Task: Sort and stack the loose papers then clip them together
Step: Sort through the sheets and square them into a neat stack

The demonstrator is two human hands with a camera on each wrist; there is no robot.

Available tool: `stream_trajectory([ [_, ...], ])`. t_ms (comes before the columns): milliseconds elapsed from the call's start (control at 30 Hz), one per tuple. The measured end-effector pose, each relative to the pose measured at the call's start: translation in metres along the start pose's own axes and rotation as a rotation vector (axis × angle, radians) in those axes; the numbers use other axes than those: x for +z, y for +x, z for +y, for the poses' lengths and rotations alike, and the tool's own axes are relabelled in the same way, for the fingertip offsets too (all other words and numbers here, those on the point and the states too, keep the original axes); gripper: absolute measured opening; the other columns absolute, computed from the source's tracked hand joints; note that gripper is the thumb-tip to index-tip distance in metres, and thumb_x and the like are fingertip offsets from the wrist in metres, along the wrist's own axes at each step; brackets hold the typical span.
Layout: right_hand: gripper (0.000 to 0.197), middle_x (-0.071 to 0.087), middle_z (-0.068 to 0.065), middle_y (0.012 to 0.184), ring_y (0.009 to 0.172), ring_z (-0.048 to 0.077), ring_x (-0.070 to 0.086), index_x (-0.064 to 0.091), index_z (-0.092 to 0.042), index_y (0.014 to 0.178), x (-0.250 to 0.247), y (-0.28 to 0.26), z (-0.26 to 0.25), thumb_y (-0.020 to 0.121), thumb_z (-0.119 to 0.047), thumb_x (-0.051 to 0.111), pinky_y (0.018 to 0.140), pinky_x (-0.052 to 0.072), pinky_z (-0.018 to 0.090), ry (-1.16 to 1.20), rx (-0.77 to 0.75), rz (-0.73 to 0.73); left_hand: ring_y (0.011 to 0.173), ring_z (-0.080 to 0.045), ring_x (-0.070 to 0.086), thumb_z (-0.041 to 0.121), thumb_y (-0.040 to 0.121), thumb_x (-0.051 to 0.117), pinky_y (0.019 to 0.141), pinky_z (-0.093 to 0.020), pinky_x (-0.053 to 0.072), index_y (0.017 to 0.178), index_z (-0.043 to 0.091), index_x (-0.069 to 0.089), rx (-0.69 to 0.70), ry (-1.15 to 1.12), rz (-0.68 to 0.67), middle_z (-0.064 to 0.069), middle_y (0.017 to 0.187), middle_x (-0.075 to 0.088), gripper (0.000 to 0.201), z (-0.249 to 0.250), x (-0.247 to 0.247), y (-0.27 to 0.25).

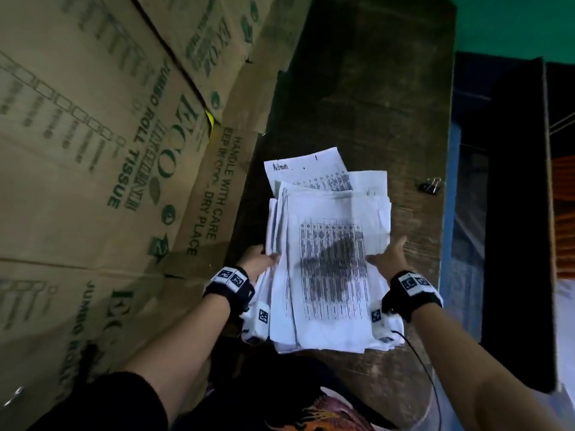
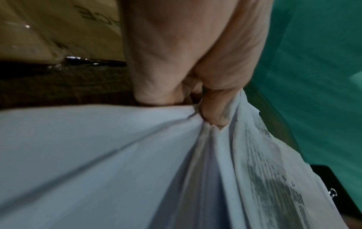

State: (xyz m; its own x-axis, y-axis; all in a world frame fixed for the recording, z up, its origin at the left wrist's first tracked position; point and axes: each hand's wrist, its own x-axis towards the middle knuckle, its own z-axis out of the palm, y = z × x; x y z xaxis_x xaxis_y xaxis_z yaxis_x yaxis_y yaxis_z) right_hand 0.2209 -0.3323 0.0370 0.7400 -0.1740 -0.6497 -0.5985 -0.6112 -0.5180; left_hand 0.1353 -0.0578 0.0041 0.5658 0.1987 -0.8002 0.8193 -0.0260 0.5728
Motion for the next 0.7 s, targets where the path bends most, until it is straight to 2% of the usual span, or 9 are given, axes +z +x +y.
stream_trajectory([
  [67,0.112,-0.005,0.029,0.156,0.144,0.044,0.001,-0.015,-0.010,0.149,0.004,-0.007,0.001,0.081,-0.011,0.074,0.116,0.012,0.055,-0.323,-0.048,-0.026,0.112,-0.023,0.059,0.005,0.085,0.066,0.103,-0.033,0.043,0.129,-0.001,0.049,-0.019,-0.067,-0.019,-0.012,0.123,0.062,0.048,-0.005,-0.002,0.001],
  [100,0.113,-0.009,0.028,0.155,0.143,0.048,-0.003,-0.015,-0.021,0.150,0.008,-0.009,0.000,0.081,-0.013,0.074,0.114,0.011,0.061,-0.491,-0.127,-0.012,0.115,-0.024,0.058,0.003,0.083,0.067,0.105,-0.035,0.042,0.133,-0.001,0.045,-0.022,-0.102,-0.028,-0.013,0.126,0.060,0.054,-0.005,-0.003,0.000],
  [167,0.112,0.002,0.022,0.156,0.141,0.051,0.008,-0.008,-0.040,0.148,0.018,-0.017,-0.006,0.077,-0.013,0.075,0.106,0.022,0.070,-0.806,-0.442,0.072,0.124,-0.026,0.052,-0.002,0.085,0.063,0.105,-0.030,0.038,0.140,-0.003,0.035,-0.009,-0.152,-0.044,-0.009,0.128,0.054,0.061,-0.003,-0.003,-0.002],
  [233,0.114,0.019,0.013,0.153,0.137,0.045,0.026,0.004,-0.045,0.147,0.037,-0.022,-0.014,0.068,-0.007,0.077,0.099,0.035,0.067,-1.067,-0.824,0.062,0.128,-0.029,0.045,-0.005,0.087,0.058,0.098,-0.027,0.038,0.139,-0.004,0.033,0.002,-0.174,-0.048,-0.006,0.123,0.049,0.058,0.000,-0.002,-0.005],
  [300,0.111,0.023,0.008,0.155,0.137,0.041,0.031,0.008,-0.044,0.149,0.058,-0.029,-0.022,0.068,-0.002,0.073,0.098,0.040,0.063,-1.187,-1.164,-0.046,0.109,-0.031,0.056,-0.012,0.086,0.052,0.081,-0.024,0.048,0.123,-0.001,0.053,0.037,-0.214,-0.084,-0.005,0.105,0.063,0.039,-0.003,-0.003,-0.003],
  [367,0.099,0.025,0.005,0.157,0.139,0.039,0.031,0.017,-0.037,0.150,0.073,-0.039,-0.036,0.072,-0.004,0.069,0.099,0.040,0.062,-1.233,-1.395,-0.122,0.087,-0.023,0.063,-0.016,0.084,0.048,0.070,-0.022,0.052,0.111,0.006,0.062,0.077,-0.310,-0.107,0.001,0.082,0.073,0.037,-0.009,-0.003,-0.001],
  [467,0.094,0.035,0.001,0.153,0.138,0.038,0.033,0.030,-0.031,0.147,0.083,-0.044,-0.055,0.067,-0.001,0.071,0.097,0.041,0.063,-1.301,-1.404,-0.159,0.079,-0.009,0.064,-0.015,0.089,0.042,0.074,-0.019,0.051,0.121,0.014,0.057,0.098,-0.366,-0.123,0.011,0.076,0.074,0.046,-0.006,-0.002,-0.006],
  [600,0.090,0.050,0.002,0.137,0.125,0.034,0.042,0.040,-0.033,0.137,0.084,-0.042,-0.066,0.059,-0.006,0.077,0.090,0.044,0.060,-1.368,-1.379,-0.149,0.082,-0.011,0.061,-0.010,0.092,0.042,0.070,-0.016,0.051,0.128,0.008,0.053,0.134,-0.373,-0.119,-0.006,0.103,0.065,0.042,0.000,0.001,-0.011],
  [700,0.066,0.053,0.004,0.120,0.106,0.031,0.042,0.055,-0.030,0.120,0.078,-0.035,-0.062,0.060,-0.009,0.077,0.084,0.042,0.054,-1.304,-1.451,-0.081,0.086,-0.021,0.063,-0.006,0.091,0.050,0.069,-0.018,0.054,0.124,0.000,0.054,0.121,-0.420,-0.069,-0.013,0.112,0.062,0.034,-0.001,0.002,-0.009],
])
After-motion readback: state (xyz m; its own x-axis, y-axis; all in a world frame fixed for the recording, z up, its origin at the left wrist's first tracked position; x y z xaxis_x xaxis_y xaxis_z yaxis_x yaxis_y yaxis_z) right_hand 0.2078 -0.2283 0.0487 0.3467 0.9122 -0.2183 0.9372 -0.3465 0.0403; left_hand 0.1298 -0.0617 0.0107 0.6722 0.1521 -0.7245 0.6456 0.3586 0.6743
